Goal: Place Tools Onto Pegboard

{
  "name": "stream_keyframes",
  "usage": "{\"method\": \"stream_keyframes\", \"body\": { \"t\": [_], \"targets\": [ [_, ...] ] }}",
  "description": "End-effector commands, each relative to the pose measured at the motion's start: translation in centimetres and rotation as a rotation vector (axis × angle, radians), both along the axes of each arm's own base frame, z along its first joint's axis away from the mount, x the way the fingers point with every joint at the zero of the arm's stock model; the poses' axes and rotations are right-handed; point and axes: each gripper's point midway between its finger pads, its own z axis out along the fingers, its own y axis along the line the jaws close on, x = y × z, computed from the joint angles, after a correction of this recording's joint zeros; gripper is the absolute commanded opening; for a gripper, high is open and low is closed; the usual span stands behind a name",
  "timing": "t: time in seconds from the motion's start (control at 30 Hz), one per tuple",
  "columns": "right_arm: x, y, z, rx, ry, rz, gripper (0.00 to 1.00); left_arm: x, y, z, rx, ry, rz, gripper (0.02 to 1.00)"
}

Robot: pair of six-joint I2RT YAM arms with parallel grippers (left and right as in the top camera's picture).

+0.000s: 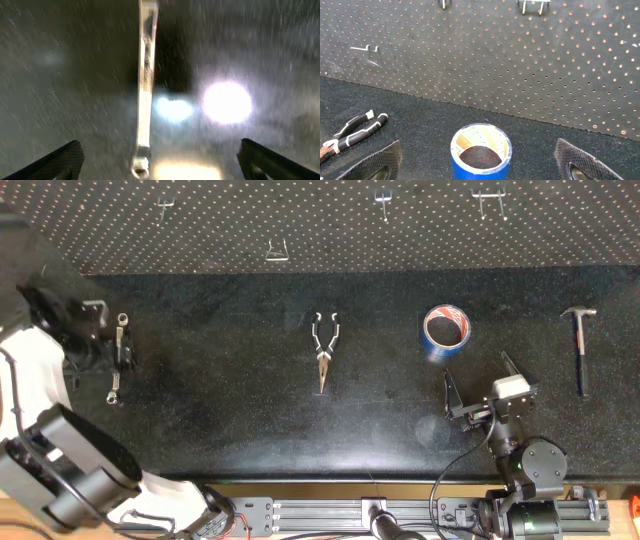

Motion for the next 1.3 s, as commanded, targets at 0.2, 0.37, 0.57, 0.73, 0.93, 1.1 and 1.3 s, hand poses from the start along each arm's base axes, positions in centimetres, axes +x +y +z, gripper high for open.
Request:
{"method": "stream_keyframes", "body": {
  "t": [0.2, 0.37, 0.57, 0.73, 0.93, 1.1, 1.3],
  "targets": [
    [0.0, -0.1, -0.1, -0.012, -0.005, -0.005, 1.0, 3.8, 1.5, -5.4, -0.121, 0.039, -0.003, 0.996],
    [0.0, -0.1, -0.1, -0.012, -0.005, -0.005, 1.0, 2.9, 1.8, -6.8, -0.109, 0.099, 0.004, 0.996],
    [0.0, -0.1, -0.1, -0.012, -0.005, -0.005, 1.0, 2.2, 2.9, -6.9, -0.044, 0.144, -0.038, 0.588],
    [0.0, -0.1, -0.1, -0.012, -0.005, -0.005, 1.0, 1.9, 2.7, -7.0, -0.051, 0.153, -0.036, 0.029],
    [0.0, -0.1, -0.1, -0.012, -0.005, -0.005, 1.0, 5.7, 3.0, 12.1, 0.273, -0.368, 0.089, 0.029],
    [0.0, -0.1, -0.1, -0.012, -0.005, -0.005, 1.0, 5.8, -13.5, 14.1, 0.182, -0.766, -0.004, 0.029],
    [0.0, -0.1, -0.1, -0.012, -0.005, -0.005, 1.0, 7.9, -15.9, 14.7, 0.132, -0.837, 0.012, 0.029]
  ]
}}
